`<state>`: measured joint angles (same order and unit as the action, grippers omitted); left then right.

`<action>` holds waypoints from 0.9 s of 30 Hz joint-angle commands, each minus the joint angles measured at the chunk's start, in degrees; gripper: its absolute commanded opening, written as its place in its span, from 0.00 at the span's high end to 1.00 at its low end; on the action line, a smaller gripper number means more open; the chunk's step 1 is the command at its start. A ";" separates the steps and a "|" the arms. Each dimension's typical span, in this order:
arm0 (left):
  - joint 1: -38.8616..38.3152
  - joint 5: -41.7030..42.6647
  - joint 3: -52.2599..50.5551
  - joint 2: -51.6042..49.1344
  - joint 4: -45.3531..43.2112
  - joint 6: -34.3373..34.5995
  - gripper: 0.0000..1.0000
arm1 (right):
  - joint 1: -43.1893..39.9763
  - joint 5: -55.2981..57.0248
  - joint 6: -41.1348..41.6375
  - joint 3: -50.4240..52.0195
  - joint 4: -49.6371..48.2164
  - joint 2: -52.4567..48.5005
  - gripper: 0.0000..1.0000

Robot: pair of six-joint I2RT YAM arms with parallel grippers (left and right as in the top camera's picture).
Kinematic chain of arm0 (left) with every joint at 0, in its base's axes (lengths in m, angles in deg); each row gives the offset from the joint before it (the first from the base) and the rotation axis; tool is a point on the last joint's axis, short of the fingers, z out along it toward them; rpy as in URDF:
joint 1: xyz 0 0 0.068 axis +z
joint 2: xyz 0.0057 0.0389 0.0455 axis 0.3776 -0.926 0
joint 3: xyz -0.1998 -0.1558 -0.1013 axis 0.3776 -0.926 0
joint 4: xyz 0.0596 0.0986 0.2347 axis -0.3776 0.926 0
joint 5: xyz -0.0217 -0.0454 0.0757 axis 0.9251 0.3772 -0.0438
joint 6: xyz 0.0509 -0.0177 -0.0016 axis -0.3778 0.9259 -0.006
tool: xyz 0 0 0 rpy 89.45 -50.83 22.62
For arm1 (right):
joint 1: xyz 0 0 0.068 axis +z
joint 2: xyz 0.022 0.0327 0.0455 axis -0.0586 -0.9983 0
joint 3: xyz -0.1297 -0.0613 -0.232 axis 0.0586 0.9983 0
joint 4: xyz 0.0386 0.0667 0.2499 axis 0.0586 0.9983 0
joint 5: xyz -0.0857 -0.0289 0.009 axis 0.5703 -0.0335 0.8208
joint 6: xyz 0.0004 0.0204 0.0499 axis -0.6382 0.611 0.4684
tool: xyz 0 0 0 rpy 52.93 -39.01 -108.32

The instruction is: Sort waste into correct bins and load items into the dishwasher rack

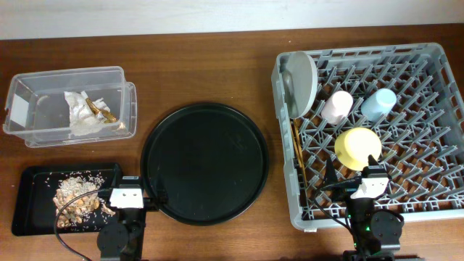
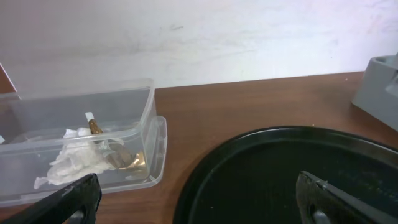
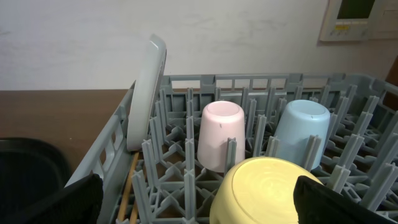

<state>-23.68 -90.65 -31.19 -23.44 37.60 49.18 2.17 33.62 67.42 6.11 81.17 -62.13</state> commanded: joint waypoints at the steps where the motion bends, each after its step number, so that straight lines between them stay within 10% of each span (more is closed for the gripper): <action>1: -0.22 -0.07 -0.52 0.63 -0.09 -4.07 0.01 | -0.28 0.50 0.24 0.42 0.20 0.42 0.02; 27: -0.22 0.20 -0.52 0.61 -0.13 -3.19 0.01 | -0.28 0.50 0.24 0.42 0.20 0.42 0.02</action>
<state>-23.68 -90.65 -31.19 -23.44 37.60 45.46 2.17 33.62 67.42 6.11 81.17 -62.13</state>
